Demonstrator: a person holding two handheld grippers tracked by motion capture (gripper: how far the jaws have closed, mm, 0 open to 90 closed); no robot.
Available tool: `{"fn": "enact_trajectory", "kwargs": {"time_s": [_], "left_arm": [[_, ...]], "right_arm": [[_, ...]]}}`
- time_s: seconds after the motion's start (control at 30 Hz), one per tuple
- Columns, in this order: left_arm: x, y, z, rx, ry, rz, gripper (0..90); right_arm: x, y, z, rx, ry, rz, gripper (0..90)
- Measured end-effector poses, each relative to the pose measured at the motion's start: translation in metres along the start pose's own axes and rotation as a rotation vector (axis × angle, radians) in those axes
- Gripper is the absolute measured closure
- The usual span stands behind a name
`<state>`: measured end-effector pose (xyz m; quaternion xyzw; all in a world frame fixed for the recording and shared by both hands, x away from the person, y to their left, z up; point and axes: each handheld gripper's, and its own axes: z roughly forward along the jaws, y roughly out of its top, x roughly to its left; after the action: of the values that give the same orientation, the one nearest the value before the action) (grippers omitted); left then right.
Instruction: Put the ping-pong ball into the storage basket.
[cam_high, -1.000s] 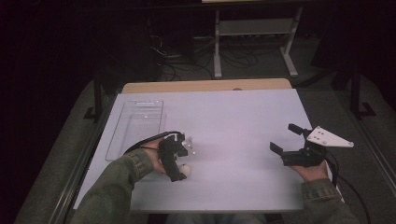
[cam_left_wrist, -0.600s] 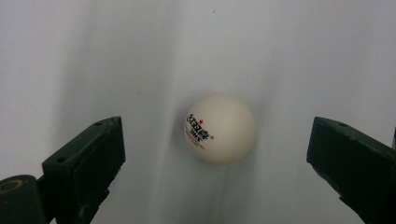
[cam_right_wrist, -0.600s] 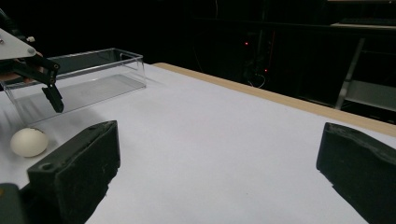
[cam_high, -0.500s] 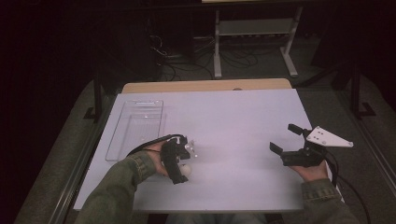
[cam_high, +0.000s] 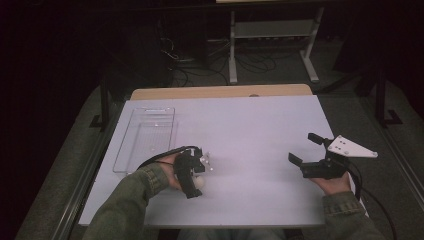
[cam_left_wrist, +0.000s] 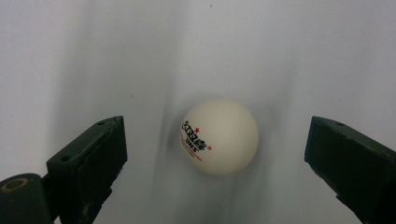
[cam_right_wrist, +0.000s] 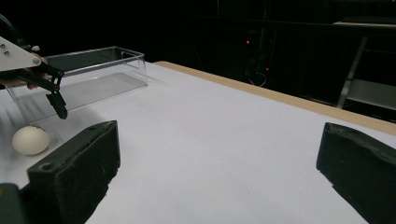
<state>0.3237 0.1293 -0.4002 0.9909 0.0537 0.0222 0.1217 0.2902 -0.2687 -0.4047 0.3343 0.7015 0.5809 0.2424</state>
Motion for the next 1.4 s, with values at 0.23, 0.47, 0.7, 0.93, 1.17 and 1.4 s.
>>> {"fn": "enact_trajectory", "kwargs": {"time_s": [0.23,0.47,0.7,0.93,1.17,1.4], "left_arm": [[-0.0015,0.0004,0.0007,0.005,-0.014,0.021,11.8],[-0.0021,0.0005,0.0009,0.009,-0.023,0.028,16.9],[-0.0019,0.0002,0.0019,0.018,-0.012,0.032,27.7],[-0.0018,0.0003,0.0036,0.026,0.009,0.039,31.9],[-0.0018,0.0013,0.0058,0.039,0.014,0.046,36.7],[-0.0033,0.0021,0.0088,0.051,0.002,0.056,37.8]], "right_arm": [[0.0001,-0.0001,0.0003,0.001,0.003,-0.001,0.0],[0.0,-0.0001,0.0003,0.001,0.004,0.0,0.0],[0.0002,0.0001,0.0001,0.001,0.005,0.0,0.0],[0.0001,0.0001,0.0001,0.0,0.005,0.0,0.0],[0.0005,0.0001,0.0002,0.002,0.006,0.002,0.0],[0.0004,0.0002,-0.0001,0.0,0.005,-0.001,0.0]]}}
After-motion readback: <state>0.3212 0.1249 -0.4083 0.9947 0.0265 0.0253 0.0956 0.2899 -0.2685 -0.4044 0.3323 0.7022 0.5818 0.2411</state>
